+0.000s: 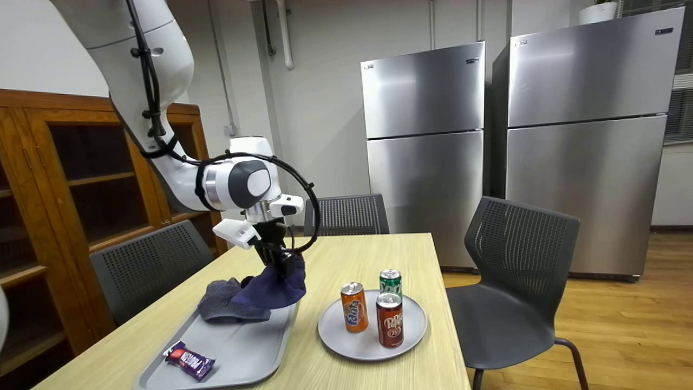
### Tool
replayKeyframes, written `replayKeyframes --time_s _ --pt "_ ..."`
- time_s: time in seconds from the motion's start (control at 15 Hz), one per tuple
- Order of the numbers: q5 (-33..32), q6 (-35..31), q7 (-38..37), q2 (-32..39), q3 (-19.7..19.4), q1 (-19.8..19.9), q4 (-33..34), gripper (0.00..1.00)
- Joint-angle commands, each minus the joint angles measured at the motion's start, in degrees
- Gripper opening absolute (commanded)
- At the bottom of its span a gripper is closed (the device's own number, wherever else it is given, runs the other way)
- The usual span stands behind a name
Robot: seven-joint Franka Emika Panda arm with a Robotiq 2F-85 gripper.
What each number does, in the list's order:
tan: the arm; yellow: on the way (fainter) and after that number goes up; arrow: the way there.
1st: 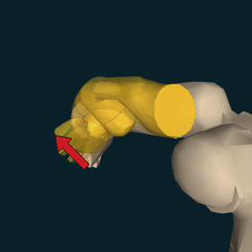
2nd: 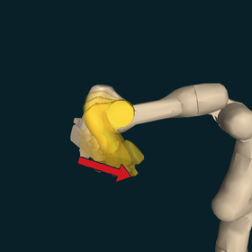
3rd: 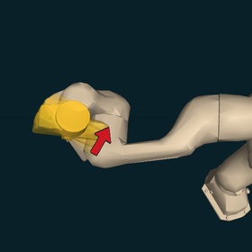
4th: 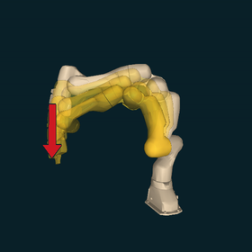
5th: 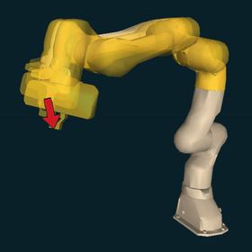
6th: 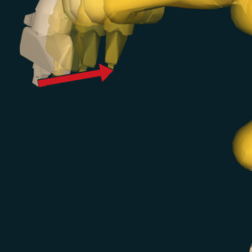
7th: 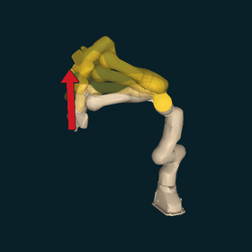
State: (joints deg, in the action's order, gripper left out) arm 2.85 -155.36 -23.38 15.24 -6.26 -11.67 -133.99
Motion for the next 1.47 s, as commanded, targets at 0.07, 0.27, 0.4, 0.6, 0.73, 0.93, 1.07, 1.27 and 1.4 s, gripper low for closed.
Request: replayKeyframes --time_s 0.07,0.27,0.4,0.6,0.73,0.93,1.07,1.27,1.4 --pt "-0.2 4.3 -3.1 3.7 0.5 2.5 7.0 0.03" --pt "0.2 4.6 -4.2 7.4 0.3 3.0 11.2 0.03" --pt "0.1 5.2 -5.4 10.2 -0.2 2.9 14.3 0.03" --pt "1.1 6.7 -6.0 14.2 -0.5 3.5 19.6 0.03" --pt "2.0 7.6 -6.2 16.2 -0.6 4.1 22.6 0.03" --pt "2.8 9.3 -6.8 18.8 -1.1 4.6 26.4 0.03" --pt "4.0 10.3 -6.8 20.3 -1.0 5.8 28.8 0.03" --pt "5.1 11.6 -7.8 22.4 -1.9 6.8 31.7 0.03" --pt "5.6 12.3 -8.5 23.3 -2.4 7.3 33.0 0.03"
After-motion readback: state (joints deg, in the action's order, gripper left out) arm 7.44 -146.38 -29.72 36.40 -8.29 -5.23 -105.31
